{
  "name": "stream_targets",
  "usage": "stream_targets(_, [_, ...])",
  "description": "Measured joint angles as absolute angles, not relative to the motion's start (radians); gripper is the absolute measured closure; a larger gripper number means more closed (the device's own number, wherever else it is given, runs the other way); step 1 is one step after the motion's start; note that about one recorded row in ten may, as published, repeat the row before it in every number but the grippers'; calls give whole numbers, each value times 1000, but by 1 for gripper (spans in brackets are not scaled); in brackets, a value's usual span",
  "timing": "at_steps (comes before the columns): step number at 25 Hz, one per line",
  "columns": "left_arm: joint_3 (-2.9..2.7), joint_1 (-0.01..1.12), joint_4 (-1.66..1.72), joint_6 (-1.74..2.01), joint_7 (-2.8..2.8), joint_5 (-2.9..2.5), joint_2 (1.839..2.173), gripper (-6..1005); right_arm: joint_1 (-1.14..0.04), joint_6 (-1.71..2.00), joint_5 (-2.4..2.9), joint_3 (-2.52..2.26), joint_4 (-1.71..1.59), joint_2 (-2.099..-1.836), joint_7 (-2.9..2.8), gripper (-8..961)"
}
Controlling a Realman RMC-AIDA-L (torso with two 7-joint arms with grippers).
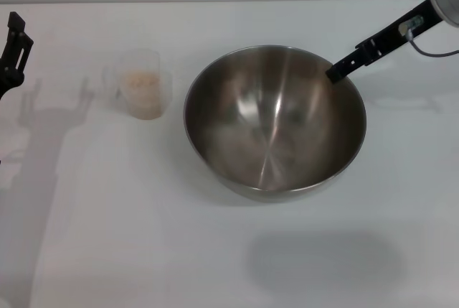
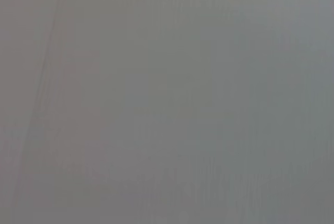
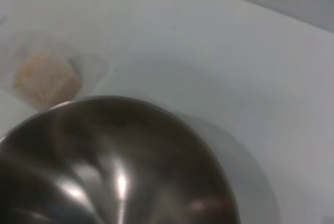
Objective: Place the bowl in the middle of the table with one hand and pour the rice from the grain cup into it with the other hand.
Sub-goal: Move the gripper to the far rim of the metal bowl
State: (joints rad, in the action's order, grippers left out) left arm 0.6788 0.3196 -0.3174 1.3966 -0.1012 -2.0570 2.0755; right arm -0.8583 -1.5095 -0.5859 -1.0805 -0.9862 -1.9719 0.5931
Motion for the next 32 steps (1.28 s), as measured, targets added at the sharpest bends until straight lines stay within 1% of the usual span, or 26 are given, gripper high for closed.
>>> stream_targets(7, [681, 319, -316, 1398, -101, -2057, 2075, 208, -865, -1479, -585, -1082, -928, -1975, 621, 152])
stream_targets(17, [681, 319, -316, 1398, -101, -2057, 2076, 213, -883, -1426, -584, -1095, -827, -1984, 649, 253])
stream_targets(28, [681, 316, -311, 1397, -101, -2057, 2075, 219, -888, -1389, -583, -1095, -794, -1987, 669, 486])
stream_targets(30, [681, 315, -311, 1397, -101, -2057, 2075, 220, -889, -1387, -583, -1095, -793, -1987, 671, 728])
stream_targets(32, [681, 315, -311, 1397, -101, -2057, 2075, 221, -890, -1385, -583, -1095, -793, -1987, 671, 794])
